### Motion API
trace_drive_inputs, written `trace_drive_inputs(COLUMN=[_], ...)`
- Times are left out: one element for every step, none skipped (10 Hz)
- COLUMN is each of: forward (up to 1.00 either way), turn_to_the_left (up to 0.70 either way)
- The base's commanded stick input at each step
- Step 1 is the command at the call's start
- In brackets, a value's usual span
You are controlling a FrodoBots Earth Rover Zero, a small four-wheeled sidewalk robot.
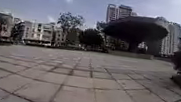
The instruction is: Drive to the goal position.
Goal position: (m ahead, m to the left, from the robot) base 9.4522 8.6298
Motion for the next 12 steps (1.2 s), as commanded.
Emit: trace_drive_inputs(forward=[0.7, 0.7, 0.7, 0.7, 0.7, 0.7, 0.7, 0.7, 0.7, 0.7, 0.7, 0.7], turn_to_the_left=[0.0, 0.0, 0.0, 0.0, 0.0, 0.0, 0.0, 0.0, 0.0, 0.0, 0.0, -0.2])
